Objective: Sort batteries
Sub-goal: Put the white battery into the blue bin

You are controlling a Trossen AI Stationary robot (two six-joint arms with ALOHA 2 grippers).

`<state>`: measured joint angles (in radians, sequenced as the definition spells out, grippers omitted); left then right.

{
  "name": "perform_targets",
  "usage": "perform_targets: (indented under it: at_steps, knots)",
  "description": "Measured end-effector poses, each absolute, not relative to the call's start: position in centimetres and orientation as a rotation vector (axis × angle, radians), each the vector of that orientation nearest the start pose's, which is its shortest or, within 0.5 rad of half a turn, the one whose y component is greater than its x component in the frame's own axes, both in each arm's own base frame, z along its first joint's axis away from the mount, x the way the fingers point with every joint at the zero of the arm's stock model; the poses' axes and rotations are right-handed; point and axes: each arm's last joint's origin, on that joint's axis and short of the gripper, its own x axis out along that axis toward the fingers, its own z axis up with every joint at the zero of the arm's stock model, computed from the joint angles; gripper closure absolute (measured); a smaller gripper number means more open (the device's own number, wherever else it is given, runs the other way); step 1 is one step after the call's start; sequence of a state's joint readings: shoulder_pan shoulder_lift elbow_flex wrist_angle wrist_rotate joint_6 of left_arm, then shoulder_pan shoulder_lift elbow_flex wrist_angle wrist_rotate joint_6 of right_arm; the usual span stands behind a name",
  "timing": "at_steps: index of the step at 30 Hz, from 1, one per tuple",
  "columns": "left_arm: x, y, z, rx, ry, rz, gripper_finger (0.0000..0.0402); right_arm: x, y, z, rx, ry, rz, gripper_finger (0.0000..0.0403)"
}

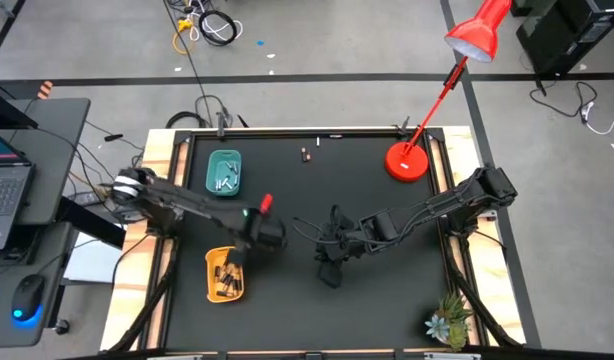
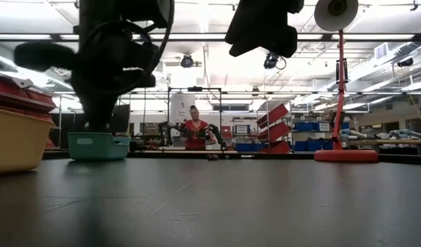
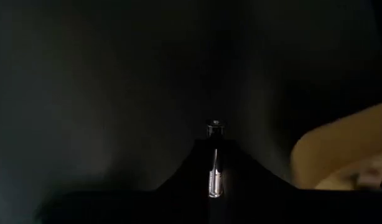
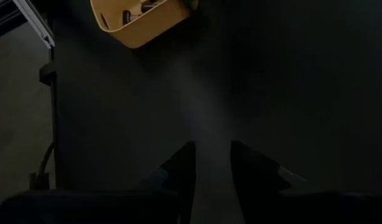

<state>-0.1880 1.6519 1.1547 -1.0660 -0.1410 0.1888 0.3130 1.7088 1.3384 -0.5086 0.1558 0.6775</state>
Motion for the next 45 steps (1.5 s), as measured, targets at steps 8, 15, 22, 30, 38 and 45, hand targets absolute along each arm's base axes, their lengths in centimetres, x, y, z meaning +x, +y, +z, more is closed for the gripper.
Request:
perform_targets:
  at_steps: [8, 15, 22, 30, 38, 45]
  knots:
    - [24.2, 4.8, 24.9, 0.290, 1.604, 0.104, 0.0382, 35.0, 11.4, 25.8, 0.441, 0.853, -0.158, 0.0294]
    - [20.9, 12.2, 24.6, 0.109, 1.684, 0.302, 0.0382, 35.3, 11.1, 26.0, 0.438, 0.808, -0.189, 0.0294]
    - [19.6, 15.4, 23.5, 0.002, 1.621, 0.428, 0.0290, 35.3, 10.0, 26.7, 0.578, 0.828, -0.158, 0.0294]
    - [20.1, 15.9, 25.1, -0.104, 1.517, 0.460, 0.0198, 33.6, 7.0, 29.0, 0.603, 0.779, -0.320, 0.0294]
    - [22.6, 15.5, 27.2, -0.348, 1.189, 0.350, 0.0211, 34.4, -0.6, 28.7, 0.614, 0.767, -0.449, 0.0294]
    - [25.3, 14.6, 28.1, -0.375, 0.975, 0.332, 0.0215, 34.2, -10.4, 27.3, 0.685, 0.763, -0.478, 0.0293]
